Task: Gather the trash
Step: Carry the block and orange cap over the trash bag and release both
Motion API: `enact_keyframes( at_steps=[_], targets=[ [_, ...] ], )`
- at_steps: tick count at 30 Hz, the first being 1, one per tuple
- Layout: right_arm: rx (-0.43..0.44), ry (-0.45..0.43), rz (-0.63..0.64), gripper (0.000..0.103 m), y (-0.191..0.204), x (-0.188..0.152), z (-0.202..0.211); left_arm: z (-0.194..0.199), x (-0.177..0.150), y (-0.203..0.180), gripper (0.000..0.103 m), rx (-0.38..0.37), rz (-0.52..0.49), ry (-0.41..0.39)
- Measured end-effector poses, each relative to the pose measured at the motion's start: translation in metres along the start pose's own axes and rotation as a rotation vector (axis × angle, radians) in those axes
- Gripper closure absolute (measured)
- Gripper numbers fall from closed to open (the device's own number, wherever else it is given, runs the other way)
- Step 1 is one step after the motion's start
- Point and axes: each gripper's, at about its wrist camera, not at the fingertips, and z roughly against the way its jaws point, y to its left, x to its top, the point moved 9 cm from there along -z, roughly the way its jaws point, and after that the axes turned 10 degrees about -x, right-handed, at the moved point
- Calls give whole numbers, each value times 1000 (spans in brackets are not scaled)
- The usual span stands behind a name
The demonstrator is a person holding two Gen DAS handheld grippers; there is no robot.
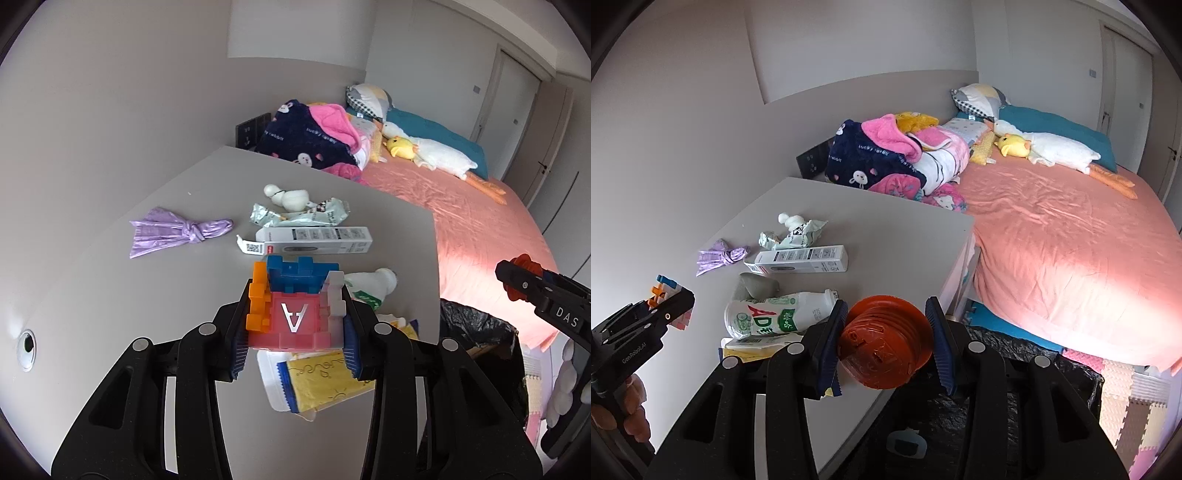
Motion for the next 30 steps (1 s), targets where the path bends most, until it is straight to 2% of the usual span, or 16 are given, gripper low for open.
enact_keyframes(
  at_steps=[30],
  targets=[
    [-160, -56, -157, 58, -138, -22, 64, -18, -5, -171, 63, -249, -227, 50]
  ],
)
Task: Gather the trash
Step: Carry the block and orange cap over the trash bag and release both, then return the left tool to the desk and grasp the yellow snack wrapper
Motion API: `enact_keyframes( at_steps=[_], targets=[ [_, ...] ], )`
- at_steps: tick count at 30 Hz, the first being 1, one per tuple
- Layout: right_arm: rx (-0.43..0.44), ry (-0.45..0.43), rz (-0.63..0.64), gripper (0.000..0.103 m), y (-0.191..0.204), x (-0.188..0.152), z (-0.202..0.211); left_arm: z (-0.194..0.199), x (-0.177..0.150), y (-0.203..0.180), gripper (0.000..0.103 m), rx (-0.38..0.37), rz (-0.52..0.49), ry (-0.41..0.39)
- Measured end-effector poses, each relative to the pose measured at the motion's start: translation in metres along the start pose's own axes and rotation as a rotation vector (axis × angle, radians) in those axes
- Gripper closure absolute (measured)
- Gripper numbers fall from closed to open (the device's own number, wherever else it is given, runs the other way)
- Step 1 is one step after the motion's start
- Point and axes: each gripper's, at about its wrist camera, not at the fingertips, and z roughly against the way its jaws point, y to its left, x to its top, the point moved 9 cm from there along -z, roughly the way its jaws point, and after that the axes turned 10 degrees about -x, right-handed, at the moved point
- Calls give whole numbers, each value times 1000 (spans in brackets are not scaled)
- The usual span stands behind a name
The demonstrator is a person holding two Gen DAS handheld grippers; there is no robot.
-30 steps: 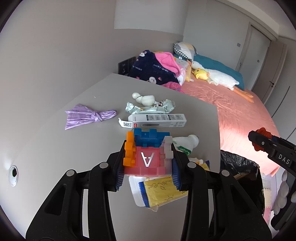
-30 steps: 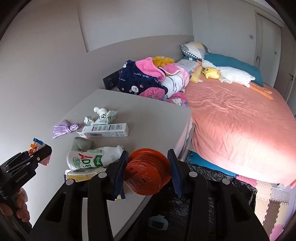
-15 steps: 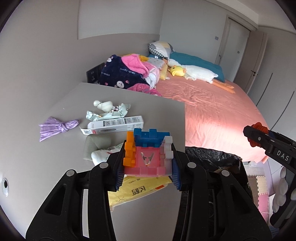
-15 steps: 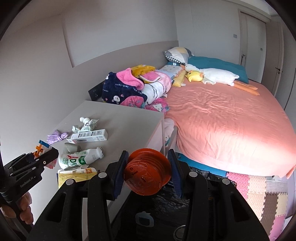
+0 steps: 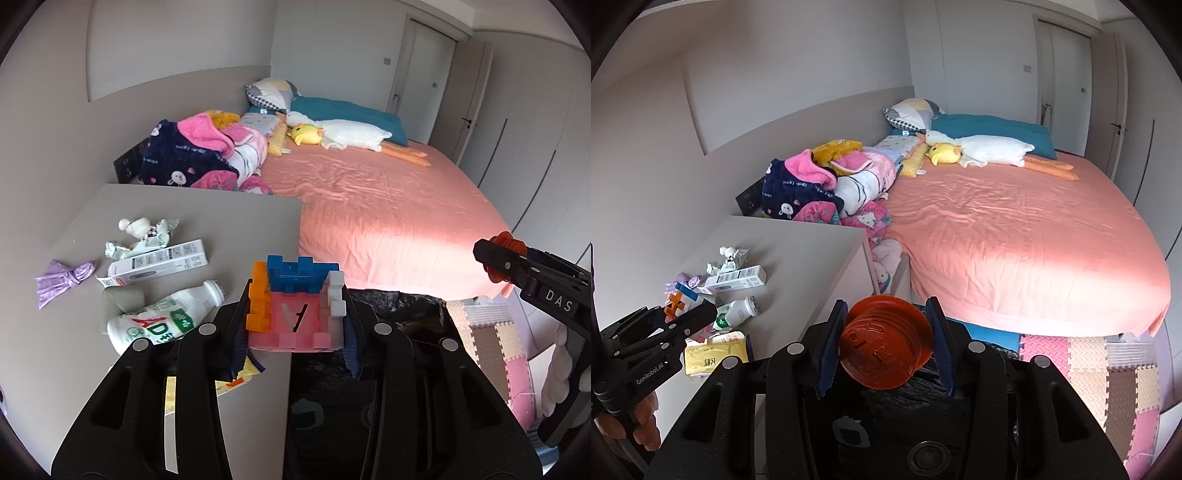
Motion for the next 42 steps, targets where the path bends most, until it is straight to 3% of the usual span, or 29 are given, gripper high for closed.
enact_keyframes(
  at_steps=[13, 14, 15, 16, 17, 19, 28, 42],
  targets=[
    [-54, -12, -68, 58, -46, -1, 15, -23, -2, -56, 62, -119, -94, 56],
    [-42, -9, -78, 58, -48, -1, 16, -26, -5, -61, 55, -146, -101, 79],
    [-31, -11, -96, 56, -51, 0, 17, -30, -9, -66, 42, -173, -112, 111],
    [-40, -23, -120, 43, -56, 2, 20, -31, -11, -68, 6, -167, -120, 121],
    [-72, -56, -151, 27, -65, 6, 26, -30, -11, -70, 6, -152, -136, 104],
    [-104, -104, -181, 20, -74, 12, 36, -31, -13, -76, 6, -149, -166, 102],
    [-118, -118, -211, 20, -89, 22, 38, -39, -17, -72, 6, -132, -173, 135],
    [-76, -90, -178, 20, -64, 23, 22, -37, -19, -48, 6, -88, -137, 141]
  ],
)
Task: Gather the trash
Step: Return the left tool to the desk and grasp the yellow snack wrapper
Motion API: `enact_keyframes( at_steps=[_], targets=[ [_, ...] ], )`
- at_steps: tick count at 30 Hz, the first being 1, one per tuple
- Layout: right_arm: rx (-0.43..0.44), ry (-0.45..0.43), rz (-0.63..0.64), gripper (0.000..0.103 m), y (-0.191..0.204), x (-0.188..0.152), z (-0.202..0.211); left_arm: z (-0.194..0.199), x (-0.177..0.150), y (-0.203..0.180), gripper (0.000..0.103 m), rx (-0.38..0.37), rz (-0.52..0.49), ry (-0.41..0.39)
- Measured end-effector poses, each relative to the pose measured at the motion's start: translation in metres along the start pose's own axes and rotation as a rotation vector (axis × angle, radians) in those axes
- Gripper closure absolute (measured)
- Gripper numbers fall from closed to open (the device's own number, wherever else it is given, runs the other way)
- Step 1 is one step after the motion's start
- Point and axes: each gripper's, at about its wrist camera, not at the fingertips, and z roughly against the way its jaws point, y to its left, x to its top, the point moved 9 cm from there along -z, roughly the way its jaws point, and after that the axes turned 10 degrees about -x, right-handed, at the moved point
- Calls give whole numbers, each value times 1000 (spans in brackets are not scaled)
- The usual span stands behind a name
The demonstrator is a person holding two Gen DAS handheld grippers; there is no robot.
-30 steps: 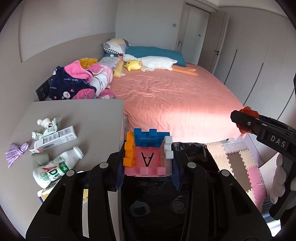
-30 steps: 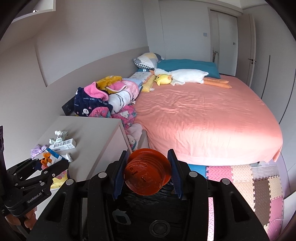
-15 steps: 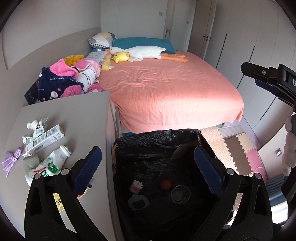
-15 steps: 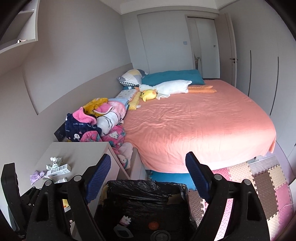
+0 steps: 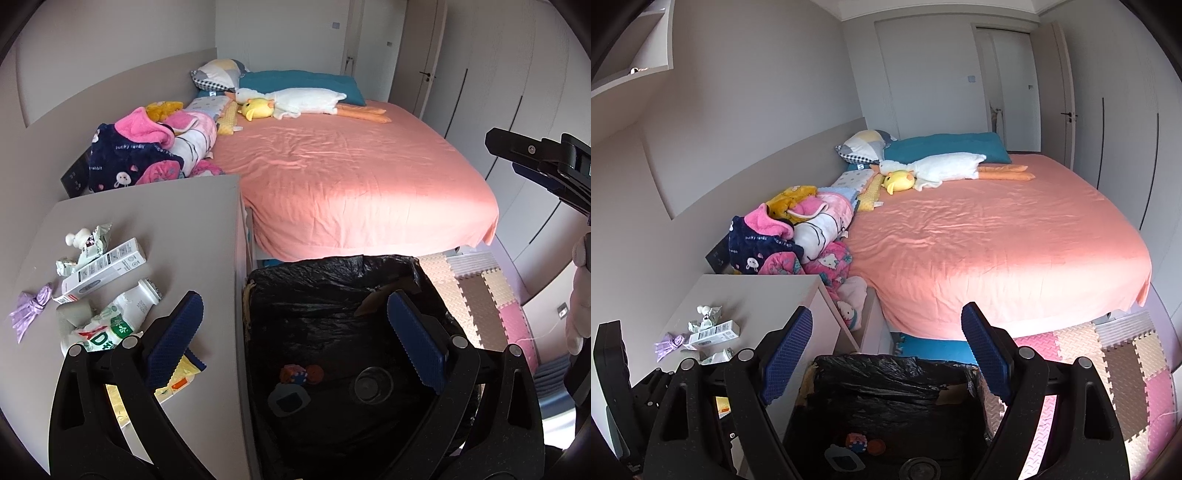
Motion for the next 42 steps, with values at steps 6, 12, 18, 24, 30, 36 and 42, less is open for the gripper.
enact_keyframes(
  at_steps=[6, 12, 18, 24, 30, 36, 42],
  targets=[
    [25, 17, 27, 20, 18, -4, -7, 3, -7, 16, 6, 26, 25, 9],
    [56, 36, 58, 20, 40, -10, -13, 8, -15, 35, 6, 55, 61, 14],
    [87, 59, 81, 20, 61, -18, -18, 16, -28, 54, 6, 92, 85, 24],
    [117, 84, 108, 20, 84, -28, -24, 25, -47, 80, 6, 143, 106, 39],
    [142, 112, 136, 20, 106, -39, -29, 25, -68, 108, 8, 195, 136, 69],
    [152, 132, 166, 20, 119, -47, -33, 15, -84, 130, 22, 231, 123, 126],
    [148, 141, 169, 20, 124, -47, -37, 5, -91, 139, 24, 233, 82, 168]
  ],
)
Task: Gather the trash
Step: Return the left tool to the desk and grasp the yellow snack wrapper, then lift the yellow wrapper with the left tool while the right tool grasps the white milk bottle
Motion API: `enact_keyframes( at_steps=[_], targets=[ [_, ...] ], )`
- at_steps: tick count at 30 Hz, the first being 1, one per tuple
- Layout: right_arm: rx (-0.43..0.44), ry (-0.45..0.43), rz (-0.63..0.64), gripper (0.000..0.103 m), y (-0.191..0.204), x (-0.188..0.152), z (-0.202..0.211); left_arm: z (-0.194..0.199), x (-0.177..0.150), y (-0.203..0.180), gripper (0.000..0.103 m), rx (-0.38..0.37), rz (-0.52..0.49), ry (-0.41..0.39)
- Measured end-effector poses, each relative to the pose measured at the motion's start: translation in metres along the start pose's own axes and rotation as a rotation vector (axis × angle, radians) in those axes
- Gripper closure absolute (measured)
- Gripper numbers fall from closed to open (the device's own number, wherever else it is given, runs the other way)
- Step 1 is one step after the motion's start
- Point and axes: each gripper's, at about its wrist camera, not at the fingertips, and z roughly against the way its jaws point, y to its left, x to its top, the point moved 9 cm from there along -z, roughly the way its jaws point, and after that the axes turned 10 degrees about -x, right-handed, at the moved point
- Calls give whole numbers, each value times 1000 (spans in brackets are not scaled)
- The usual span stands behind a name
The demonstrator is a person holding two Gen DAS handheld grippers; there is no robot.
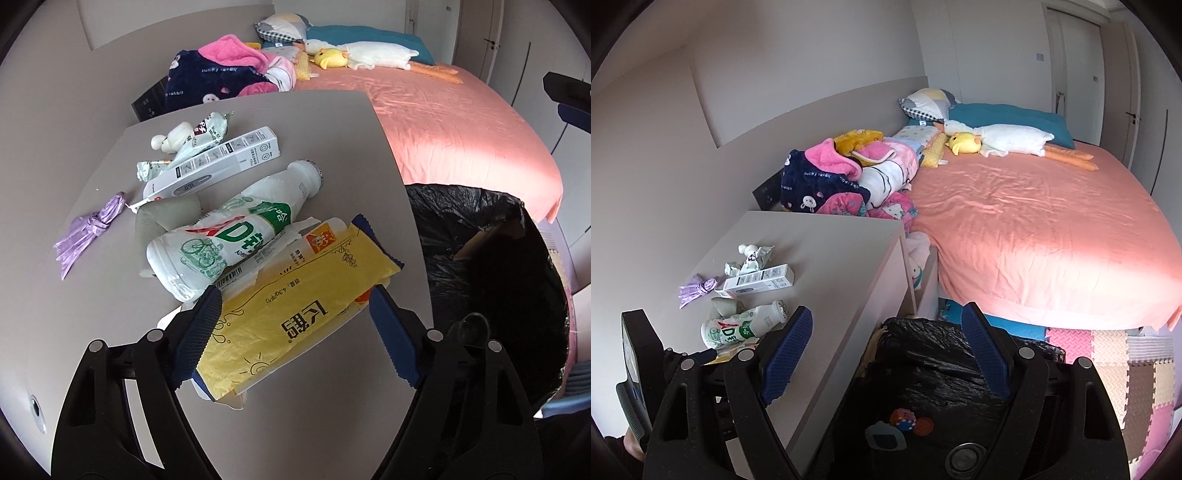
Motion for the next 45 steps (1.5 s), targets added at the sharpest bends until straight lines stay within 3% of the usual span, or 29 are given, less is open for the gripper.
enact_keyframes(
  at_steps=[5, 17, 29, 38, 45],
  targets=[
    [3, 9, 12, 20, 7, 1, -6, -6, -2, 0, 28, -14, -17, 21],
    [45, 46, 89, 20, 43, -1, -27, -7, 4, -1, 83, -126, 14, 8],
    [99, 80, 141, 20, 78, -5, -43, 27, 13, 24, 86, -150, 128, -92],
    [182, 139, 183, 20, 126, -20, -57, 58, -3, 58, 86, -86, 213, -134],
    [228, 236, 156, 20, 164, -42, -79, 70, -18, 92, 86, -40, 261, -137]
  ],
)
